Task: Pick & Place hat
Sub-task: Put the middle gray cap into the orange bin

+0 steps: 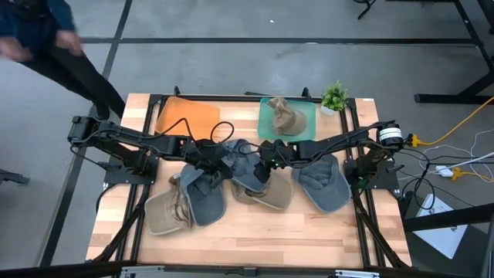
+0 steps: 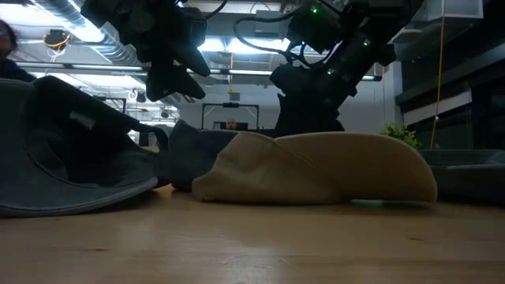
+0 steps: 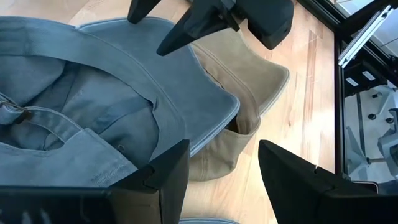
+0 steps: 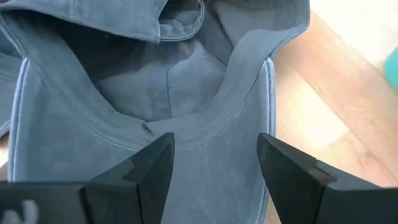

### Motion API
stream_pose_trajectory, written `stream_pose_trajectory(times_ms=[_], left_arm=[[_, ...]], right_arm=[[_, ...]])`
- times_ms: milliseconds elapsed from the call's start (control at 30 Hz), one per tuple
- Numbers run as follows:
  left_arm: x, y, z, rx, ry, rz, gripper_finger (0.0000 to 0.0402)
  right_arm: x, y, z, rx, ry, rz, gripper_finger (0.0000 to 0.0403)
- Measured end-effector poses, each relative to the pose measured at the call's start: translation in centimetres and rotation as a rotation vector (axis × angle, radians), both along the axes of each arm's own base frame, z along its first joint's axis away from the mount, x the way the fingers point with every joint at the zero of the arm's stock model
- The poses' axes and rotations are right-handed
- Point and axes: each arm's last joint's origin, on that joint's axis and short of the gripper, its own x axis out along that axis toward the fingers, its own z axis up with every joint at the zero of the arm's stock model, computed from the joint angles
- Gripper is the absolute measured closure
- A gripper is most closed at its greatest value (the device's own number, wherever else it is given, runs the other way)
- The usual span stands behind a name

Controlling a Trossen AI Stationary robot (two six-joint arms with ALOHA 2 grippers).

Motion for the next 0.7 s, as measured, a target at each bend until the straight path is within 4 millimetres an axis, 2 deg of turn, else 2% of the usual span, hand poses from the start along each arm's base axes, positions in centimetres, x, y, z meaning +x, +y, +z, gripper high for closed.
stream_pose_trajectory(times_ms=[400, 700], left_arm=[[0.0, 0.0, 0.0, 0.008, 0.0, 0.01, 0.0217], [0.0, 0.1, 0.0, 0.01, -0.001, 0.013, 0.0217]], right_arm=[[0.3, -0.4, 0.6, -0.053, -0.067, -0.071, 0.0173], [-0.8, -0.8, -0.4, -0.084, 0.098, -0.025, 0.0173]])
